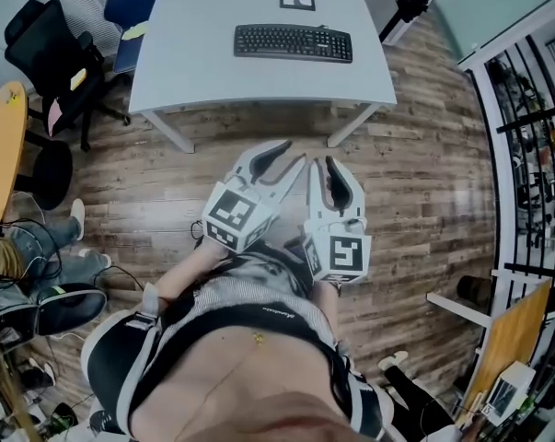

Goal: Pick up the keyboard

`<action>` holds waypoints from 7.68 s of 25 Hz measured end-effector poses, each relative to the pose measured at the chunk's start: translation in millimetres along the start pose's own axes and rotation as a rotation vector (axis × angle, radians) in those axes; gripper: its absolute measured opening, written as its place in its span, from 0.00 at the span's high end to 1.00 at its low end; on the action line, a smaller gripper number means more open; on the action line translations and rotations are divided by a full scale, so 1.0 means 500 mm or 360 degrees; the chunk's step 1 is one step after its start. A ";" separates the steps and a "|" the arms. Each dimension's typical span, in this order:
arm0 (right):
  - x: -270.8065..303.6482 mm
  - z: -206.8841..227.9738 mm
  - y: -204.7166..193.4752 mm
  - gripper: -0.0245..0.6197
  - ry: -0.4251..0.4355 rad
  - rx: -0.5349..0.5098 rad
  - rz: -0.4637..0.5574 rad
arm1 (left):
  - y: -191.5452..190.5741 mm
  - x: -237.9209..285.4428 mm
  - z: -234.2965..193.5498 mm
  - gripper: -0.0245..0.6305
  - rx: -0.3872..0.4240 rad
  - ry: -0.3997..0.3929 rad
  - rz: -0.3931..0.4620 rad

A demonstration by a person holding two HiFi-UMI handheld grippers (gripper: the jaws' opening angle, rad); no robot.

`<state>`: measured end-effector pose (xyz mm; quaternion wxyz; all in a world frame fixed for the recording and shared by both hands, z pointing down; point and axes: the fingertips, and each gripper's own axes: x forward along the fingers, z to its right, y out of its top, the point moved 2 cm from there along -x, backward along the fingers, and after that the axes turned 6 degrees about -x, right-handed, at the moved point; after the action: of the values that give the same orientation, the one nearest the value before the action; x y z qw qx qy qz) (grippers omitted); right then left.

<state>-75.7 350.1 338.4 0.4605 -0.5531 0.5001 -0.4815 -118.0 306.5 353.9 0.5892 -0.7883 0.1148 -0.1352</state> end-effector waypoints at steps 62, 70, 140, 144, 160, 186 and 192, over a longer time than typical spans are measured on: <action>0.526 0.206 0.030 0.80 0.0121 -0.0011 0.0013 | 0.172 0.372 -0.404 0.80 -0.0047 0.0155 0.0112; 0.581 0.279 0.016 0.80 0.0148 0.0050 0.0018 | 0.181 0.460 -0.416 0.80 -0.0037 0.0142 0.0113; 0.929 0.364 0.007 0.80 0.0621 0.0053 -0.0013 | 0.238 0.619 -0.675 0.80 -0.0081 0.0564 0.0112; 0.926 0.351 -0.004 0.80 0.0579 0.0051 -0.0023 | 0.228 0.610 -0.682 0.80 -0.0096 0.0520 0.0108; 0.912 0.370 -0.009 0.80 0.0537 0.0043 -0.0054 | 0.225 0.627 -0.679 0.80 -0.0149 0.0470 0.0106; 0.954 0.369 -0.044 0.80 0.0552 0.0057 -0.0122 | 0.196 0.626 -0.737 0.80 -0.0192 0.0553 0.0050; 0.956 0.386 -0.068 0.80 0.0517 0.0079 -0.0174 | 0.169 0.614 -0.761 0.80 -0.0179 0.0605 -0.0019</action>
<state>136.8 -118.2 385.0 0.3601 -0.4829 0.5251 -0.6012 35.3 -163.4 399.0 0.5112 -0.7809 0.2265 -0.2786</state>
